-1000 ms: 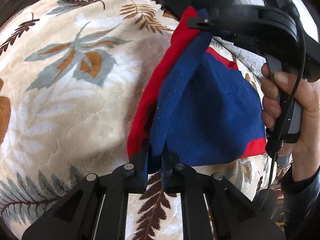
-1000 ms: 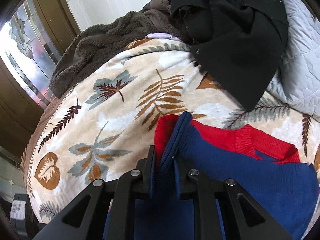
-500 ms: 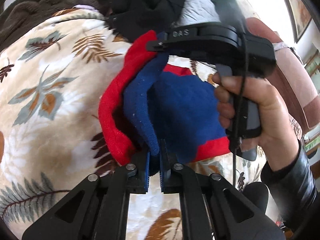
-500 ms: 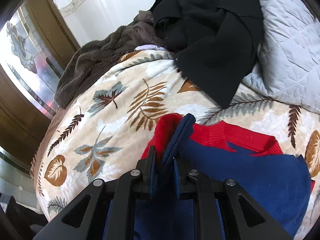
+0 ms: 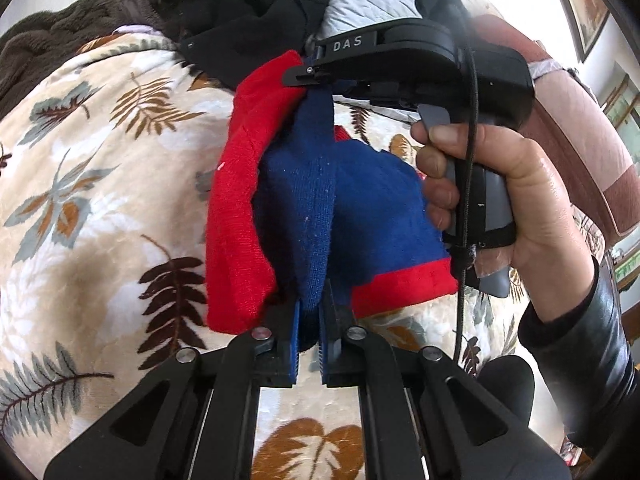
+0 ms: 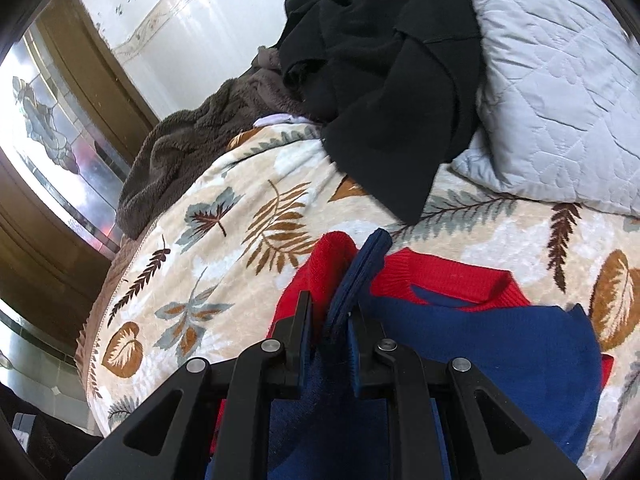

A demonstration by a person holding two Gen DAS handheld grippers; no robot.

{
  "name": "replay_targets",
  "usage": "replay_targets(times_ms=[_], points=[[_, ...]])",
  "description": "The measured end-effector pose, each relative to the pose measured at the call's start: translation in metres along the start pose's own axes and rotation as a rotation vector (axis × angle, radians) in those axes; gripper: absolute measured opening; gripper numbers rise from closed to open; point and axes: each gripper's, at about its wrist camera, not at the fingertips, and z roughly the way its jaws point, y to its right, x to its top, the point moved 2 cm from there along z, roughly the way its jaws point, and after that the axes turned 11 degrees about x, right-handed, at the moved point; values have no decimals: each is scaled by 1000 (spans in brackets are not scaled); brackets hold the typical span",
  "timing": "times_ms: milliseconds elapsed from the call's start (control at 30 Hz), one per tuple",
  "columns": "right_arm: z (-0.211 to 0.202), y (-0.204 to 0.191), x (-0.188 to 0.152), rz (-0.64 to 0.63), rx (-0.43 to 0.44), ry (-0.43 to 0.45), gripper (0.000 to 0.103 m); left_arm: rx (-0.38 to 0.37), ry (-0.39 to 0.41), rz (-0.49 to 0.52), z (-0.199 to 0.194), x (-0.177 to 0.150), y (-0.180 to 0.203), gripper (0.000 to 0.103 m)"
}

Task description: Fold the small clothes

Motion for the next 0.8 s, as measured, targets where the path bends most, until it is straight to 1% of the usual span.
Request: replay_targets(times_ms=[133, 300, 467, 800], points=[[-16, 15, 0, 22, 6, 17, 14, -3, -3, 30, 0, 3, 22, 5], [-36, 38, -2, 52, 8, 35, 14, -26, -9, 58, 2, 6, 50, 5], [-52, 58, -6, 84, 12, 51, 14, -38, -16, 77, 6, 9, 71, 5], [-68, 80, -11, 117, 31, 71, 14, -34, -29, 92, 12, 10, 87, 5]])
